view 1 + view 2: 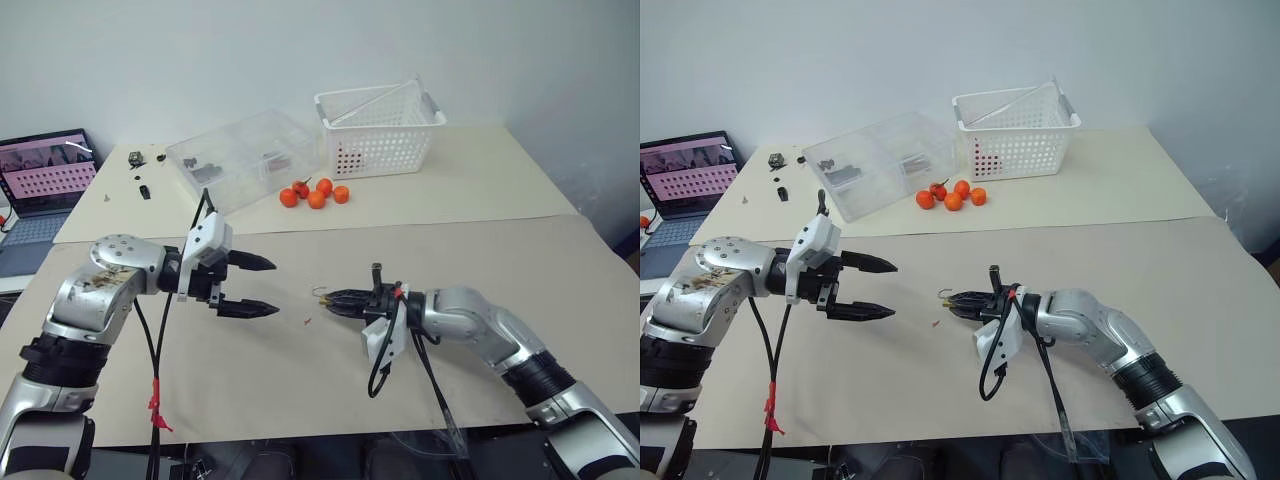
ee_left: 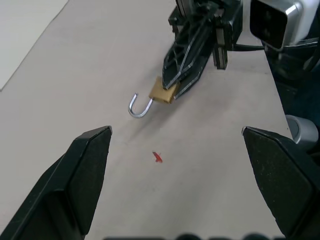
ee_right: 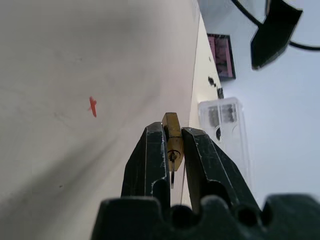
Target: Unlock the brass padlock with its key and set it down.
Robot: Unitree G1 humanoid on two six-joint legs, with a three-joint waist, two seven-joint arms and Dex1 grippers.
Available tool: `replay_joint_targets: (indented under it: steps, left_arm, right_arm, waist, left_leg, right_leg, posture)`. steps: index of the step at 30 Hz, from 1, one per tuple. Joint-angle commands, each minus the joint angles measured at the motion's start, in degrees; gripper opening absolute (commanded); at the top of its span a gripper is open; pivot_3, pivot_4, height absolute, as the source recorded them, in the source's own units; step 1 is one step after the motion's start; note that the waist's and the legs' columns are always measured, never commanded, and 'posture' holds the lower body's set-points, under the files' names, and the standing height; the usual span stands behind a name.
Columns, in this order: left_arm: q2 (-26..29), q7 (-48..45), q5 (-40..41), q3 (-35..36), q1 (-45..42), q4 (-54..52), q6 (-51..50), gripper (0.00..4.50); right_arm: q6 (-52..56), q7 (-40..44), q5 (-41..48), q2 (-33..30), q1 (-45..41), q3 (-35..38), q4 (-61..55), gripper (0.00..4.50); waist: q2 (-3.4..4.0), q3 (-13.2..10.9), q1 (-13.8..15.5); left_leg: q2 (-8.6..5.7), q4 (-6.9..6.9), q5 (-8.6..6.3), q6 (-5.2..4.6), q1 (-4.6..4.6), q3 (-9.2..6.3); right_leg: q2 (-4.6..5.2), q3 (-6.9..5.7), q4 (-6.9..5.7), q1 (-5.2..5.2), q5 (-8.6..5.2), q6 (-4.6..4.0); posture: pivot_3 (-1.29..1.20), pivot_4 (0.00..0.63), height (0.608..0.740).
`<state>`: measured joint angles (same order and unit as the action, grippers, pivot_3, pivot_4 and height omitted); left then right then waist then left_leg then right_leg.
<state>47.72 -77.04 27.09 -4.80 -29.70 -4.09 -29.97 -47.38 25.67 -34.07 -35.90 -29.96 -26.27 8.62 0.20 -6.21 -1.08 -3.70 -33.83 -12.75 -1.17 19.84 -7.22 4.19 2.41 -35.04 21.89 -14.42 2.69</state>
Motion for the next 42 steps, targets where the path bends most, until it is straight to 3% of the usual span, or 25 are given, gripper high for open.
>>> replay_joint_targets:
  steps: [1,6,14,15,20,26,31,33,35,38,42]
  left_arm:
    - [-0.04,0.43,0.53,1.21,-1.72,-1.76,0.25,4.43]
    - [0.06,-0.95,0.68,0.01,-1.55,-3.16,-0.02,4.43]
    - [0.76,-2.35,-4.07,-2.12,-1.77,-0.67,5.20,4.43]
    - [0.58,-2.34,-4.16,-2.13,-1.64,-0.63,5.39,4.47]
    - [-0.62,-1.67,-4.40,-2.11,-1.27,-0.44,6.21,4.50]
    - [-3.38,-1.18,-4.90,-3.33,-1.28,0.58,7.37,4.50]
    - [-5.11,-1.54,-4.50,-4.07,-1.83,1.05,7.16,4.50]
    - [-5.41,-2.06,-4.30,-4.22,-1.90,1.16,7.18,4.50]
    - [-5.32,-2.42,-4.09,-3.85,-1.80,1.42,7.25,4.50]
    - [-5.29,-2.15,-2.55,-1.88,-1.58,1.78,6.49,4.50]
    - [-5.48,0.99,0.85,2.95,-0.32,0.03,4.31,4.50]
  right_arm:
    - [-5.65,-7.87,-7.55,1.82,-3.32,-0.84,4.01,0.09]
    - [-7.52,-16.99,-18.27,4.68,-7.74,-4.62,11.83,0.09]
    - [-12.29,-25.56,-26.72,3.99,-13.52,-12.33,25.67,0.09]
    - [-13.50,-25.05,-25.84,3.69,-14.26,-12.70,26.96,0.58]
    - [-18.12,-24.04,-23.52,0.48,-16.58,-13.26,29.13,2.15]
    - [-21.59,-21.53,-19.74,-6.53,-16.18,-12.01,29.16,4.32]
    - [-21.95,-20.69,-17.61,-12.49,-13.76,-9.59,28.65,4.49]
    - [-21.01,-14.61,-10.31,-14.87,-12.21,-9.05,32.22,4.49]
    - [-12.60,1.96,11.26,-15.60,-8.38,-8.29,31.44,4.49]
    - [18.71,25.76,44.07,-17.65,-2.45,-2.07,15.44,4.49]
    - [52.94,36.06,68.66,-25.35,2.71,5.72,-6.27,4.49]
  waist:
    - [0.00,0.00,-0.13]
    - [-0.02,0.01,-0.72]
    - [-0.04,0.04,-1.57]
    - [-0.05,0.04,-1.57]
    - [-0.06,0.02,-1.32]
    - [-0.06,0.02,-1.45]
    - [-0.07,0.02,-1.38]
    - [-0.08,0.01,-1.33]
    - [-0.14,-0.02,-1.37]
    - [-0.20,-0.08,-1.56]
    - [0.21,-0.29,-1.58]
  left_leg:
    - [0.01,0.00,0.00,0.00,0.00,0.03]
    - [0.06,0.00,0.01,0.02,-0.06,0.09]
    - [0.39,0.05,0.03,0.06,-0.13,0.20]
    - [0.43,0.06,0.02,0.04,-0.18,0.22]
    - [0.50,0.07,-0.03,-0.05,-0.58,0.37]
    - [0.53,0.06,-0.05,-0.08,-0.59,0.39]
    - [0.53,0.01,-0.07,-0.12,-0.59,0.46]
    - [0.52,0.01,-0.10,-0.16,-0.59,0.48]
    - [0.54,-0.02,-0.14,-0.23,-0.60,0.57]
    - [0.82,-0.13,-0.43,-0.74,-0.60,0.70]
    - [0.95,-0.44,-0.78,-1.33,-0.55,0.32]
  right_leg:
    - [-0.01,0.01,0.02,0.02,0.05,-0.08]
    - [-0.24,0.04,0.01,0.02,0.12,-0.21]
    - [-0.61,0.19,0.06,0.03,0.24,-0.50]
    - [-0.65,0.22,0.07,-0.01,0.26,-0.54]
    - [-0.71,0.21,0.17,-0.64,0.11,-0.82]
    - [-0.74,0.25,0.15,-0.65,0.09,-0.85]
    - [-0.73,0.26,0.16,-0.70,0.09,-0.86]
    - [-0.72,0.26,0.17,-0.71,0.08,-0.87]
    - [-0.72,0.28,0.21,-0.77,0.07,-0.89]
    - [-0.75,0.30,0.39,-1.21,0.07,-0.93]
    - [-0.69,0.55,0.38,-1.48,0.02,-1.15]
  posture:
    - [0.00,0.150,0.740]
    - [0.00,0.150,0.740]
    - [0.00,0.150,0.740]
    - [0.00,0.150,0.740]
    - [0.00,0.150,0.740]
    - [0.00,0.150,0.740]
    - [0.00,0.150,0.740]
    - [0.00,0.150,0.740]
    - [0.00,0.150,0.740]
    - [0.00,0.150,0.740]
    - [0.00,0.150,0.740]
